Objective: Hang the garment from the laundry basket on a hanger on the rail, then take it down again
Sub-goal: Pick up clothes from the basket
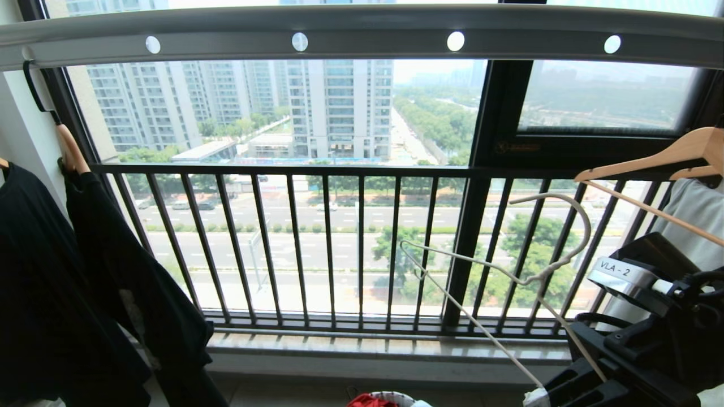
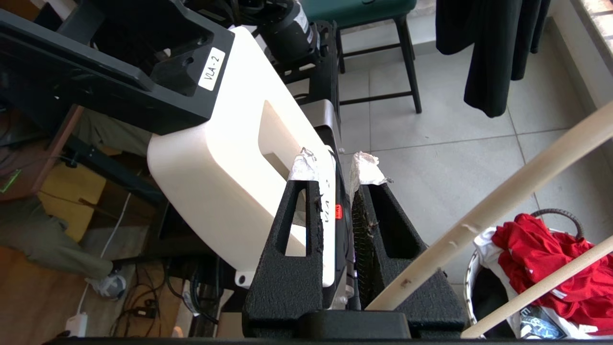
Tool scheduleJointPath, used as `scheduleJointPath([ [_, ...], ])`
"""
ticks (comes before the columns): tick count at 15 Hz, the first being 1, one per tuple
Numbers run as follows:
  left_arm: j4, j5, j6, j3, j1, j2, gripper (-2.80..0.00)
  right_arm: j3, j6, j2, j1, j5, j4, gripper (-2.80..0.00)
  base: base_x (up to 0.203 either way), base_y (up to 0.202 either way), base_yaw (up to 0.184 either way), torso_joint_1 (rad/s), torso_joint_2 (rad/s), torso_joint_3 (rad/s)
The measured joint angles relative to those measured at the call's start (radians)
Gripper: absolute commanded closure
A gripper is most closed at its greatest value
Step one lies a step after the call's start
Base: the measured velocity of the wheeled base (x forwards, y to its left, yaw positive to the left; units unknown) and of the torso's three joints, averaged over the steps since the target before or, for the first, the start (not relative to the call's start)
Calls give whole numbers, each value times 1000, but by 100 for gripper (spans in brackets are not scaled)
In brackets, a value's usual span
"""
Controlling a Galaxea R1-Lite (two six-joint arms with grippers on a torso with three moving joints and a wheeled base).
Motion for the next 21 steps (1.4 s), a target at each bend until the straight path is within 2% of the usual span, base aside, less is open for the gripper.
scheduleJointPath([
  [2, 0, 0, 0, 0, 0, 0, 0, -2, -22, 5, -5, 1, 0, 0, 0, 0, 0, -127, 259, 146],
  [14, 0, 0, 0, 0, 0, 0, 0, -8, -25, 7, -61, -1, -54, 0, 0, 0, 0, -141, 312, 165],
  [21, 0, 0, 0, 0, 1, 0, 0, -8, -25, -4, -66, -3, -49, 0, 0, 0, 0, -157, 356, 192],
])
